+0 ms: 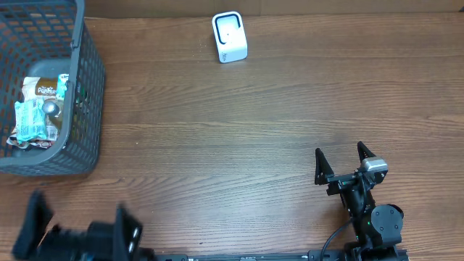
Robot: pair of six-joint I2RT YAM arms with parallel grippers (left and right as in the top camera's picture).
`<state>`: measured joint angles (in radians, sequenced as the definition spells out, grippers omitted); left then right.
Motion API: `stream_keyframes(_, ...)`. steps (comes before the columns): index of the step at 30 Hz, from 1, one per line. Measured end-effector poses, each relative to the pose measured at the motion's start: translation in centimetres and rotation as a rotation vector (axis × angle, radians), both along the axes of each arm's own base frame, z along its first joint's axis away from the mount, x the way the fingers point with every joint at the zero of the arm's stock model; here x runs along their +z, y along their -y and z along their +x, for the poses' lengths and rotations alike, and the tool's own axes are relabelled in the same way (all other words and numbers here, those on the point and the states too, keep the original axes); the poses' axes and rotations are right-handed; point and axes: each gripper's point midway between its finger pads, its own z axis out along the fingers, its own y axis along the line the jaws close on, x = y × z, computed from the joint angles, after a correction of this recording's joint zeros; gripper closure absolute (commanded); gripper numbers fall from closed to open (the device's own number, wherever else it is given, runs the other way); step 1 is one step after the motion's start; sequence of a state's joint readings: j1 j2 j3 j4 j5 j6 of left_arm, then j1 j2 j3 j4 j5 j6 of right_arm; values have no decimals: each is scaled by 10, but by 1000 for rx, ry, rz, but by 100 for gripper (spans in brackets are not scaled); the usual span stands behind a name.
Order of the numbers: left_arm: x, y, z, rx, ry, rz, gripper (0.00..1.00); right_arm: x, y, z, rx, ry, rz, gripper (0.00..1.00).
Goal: Scan the item barcode
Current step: 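Raise the left gripper and move it over the grey basket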
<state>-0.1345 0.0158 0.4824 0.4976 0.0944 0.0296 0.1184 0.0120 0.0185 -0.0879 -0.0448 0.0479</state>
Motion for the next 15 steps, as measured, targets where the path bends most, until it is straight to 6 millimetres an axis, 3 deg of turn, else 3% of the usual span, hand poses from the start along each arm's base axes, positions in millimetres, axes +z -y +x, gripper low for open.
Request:
stream_keyframes(6, 35, -2, -56, -15, 216, -2, 0, 0, 0, 0, 0, 0, 0, 0)
stream_keyframes(15, 51, -6, -104, -10, 418, -8, 0, 0, 0, 0, 0, 1, 0, 0)
